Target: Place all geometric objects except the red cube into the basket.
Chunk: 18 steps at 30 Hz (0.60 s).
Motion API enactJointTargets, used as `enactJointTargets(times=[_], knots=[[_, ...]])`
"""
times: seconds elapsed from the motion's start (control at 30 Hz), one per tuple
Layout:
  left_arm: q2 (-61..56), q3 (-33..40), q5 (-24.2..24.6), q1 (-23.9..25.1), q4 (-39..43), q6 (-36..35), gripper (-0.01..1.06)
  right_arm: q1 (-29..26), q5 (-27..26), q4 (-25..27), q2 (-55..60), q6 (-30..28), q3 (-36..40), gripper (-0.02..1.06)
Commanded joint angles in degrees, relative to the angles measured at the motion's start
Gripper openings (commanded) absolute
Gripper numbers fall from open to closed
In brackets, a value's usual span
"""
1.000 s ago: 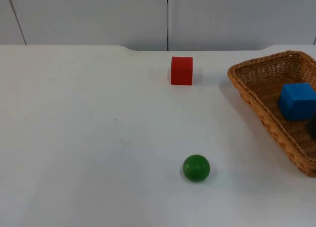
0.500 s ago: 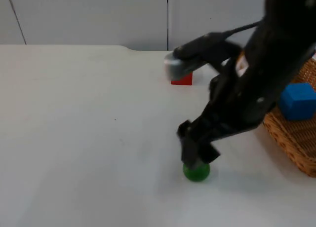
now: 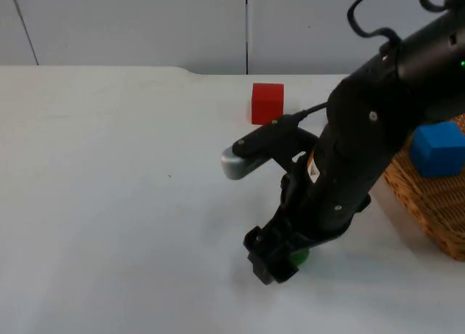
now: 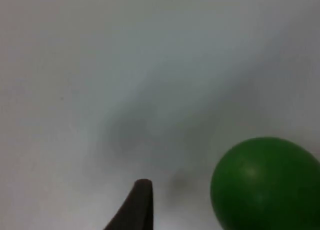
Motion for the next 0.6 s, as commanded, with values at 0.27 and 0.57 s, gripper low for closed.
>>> enactJointTargets(times=[0.27,0.57], knots=[[-0.43,0.06,0.07,0.26,-0.35,-0.07,1.05,0.04,-2.49,-0.92,-0.29,2.15,-0.42,0.32],[-0.43,0.06,-0.14,0.26,-0.35,0.64,1.05,0.04,4.74,-2.27,-17.95,2.55,-0.42,0.00]])
